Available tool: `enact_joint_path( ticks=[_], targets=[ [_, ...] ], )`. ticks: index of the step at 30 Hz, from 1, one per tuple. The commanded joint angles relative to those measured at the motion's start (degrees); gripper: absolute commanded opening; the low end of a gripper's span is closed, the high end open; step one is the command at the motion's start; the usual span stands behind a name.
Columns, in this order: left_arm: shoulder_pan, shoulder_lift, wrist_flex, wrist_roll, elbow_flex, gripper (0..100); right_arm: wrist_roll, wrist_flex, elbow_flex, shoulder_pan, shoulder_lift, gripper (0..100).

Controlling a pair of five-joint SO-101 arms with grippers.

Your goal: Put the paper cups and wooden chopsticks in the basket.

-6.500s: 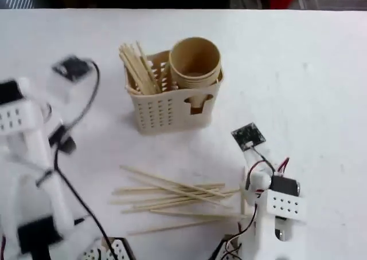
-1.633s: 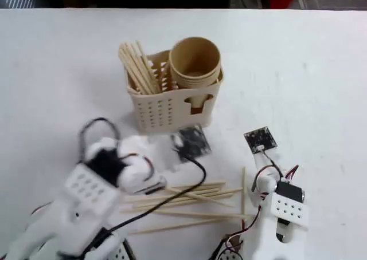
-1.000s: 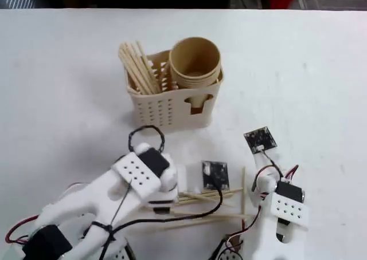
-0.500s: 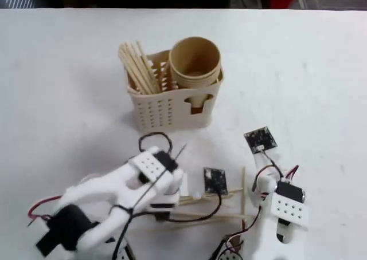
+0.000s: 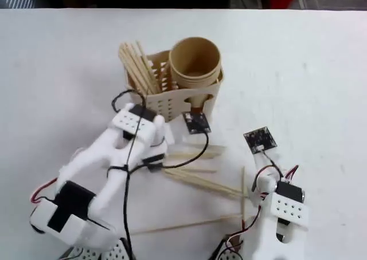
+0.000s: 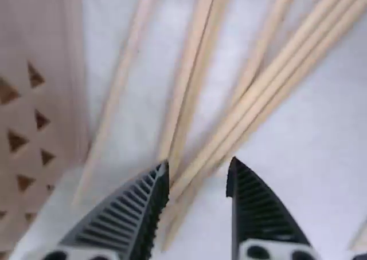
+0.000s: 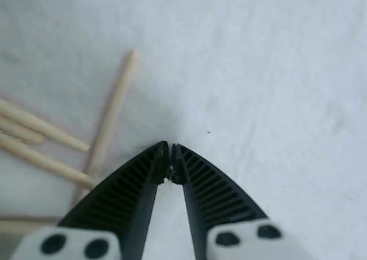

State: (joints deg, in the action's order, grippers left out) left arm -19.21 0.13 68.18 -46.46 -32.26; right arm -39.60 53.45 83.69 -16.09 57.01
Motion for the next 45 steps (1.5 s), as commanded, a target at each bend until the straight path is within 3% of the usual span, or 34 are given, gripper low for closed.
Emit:
enact_joint_path(
  ticks=[1,10,13,16,19,22,26,33,38,45],
  targets=[
    [-2.77,-1.71,7.12,-0.44,5.27,17,-0.53,-0.66,-0.26,0.57,1.1,1.7],
    [-3.12,-34.33,15.82,11.96,8.09,17,-0.62,-6.2,-1.93,0.66,1.19,1.7],
    [2.77,-43.91,21.45,16.09,12.84,17,-4.48,-2.33,-5.71,3.91,1.1,1.8],
    [14.37,-46.64,22.42,19.78,18.02,18,-7.21,8.04,-14.24,9.1,0.57,1.8],
    [26.33,-43.3,19.34,23.82,21.1,18,-6.95,19.38,-24.62,17.98,0.57,1.8],
    [35.47,-36.0,17.14,25.49,23.74,18,-6.95,28.18,-30.15,33.54,0.57,1.8],
    [43.21,-23.52,16.62,25.41,31.21,18,-3.52,29.32,-28.22,53.58,-0.84,1.8],
    [52.62,-2.24,18.11,25.23,48.62,18,-2.46,20.88,-28.48,69.85,-18.42,1.8],
    [56.66,9.01,18.29,21.1,56.44,18,-2.55,13.93,-30.59,82.33,-26.42,1.7],
    [62.29,23.43,18.73,20.84,72.18,18,-4.48,11.38,-32.44,89.19,-33.98,1.7]
  ],
)
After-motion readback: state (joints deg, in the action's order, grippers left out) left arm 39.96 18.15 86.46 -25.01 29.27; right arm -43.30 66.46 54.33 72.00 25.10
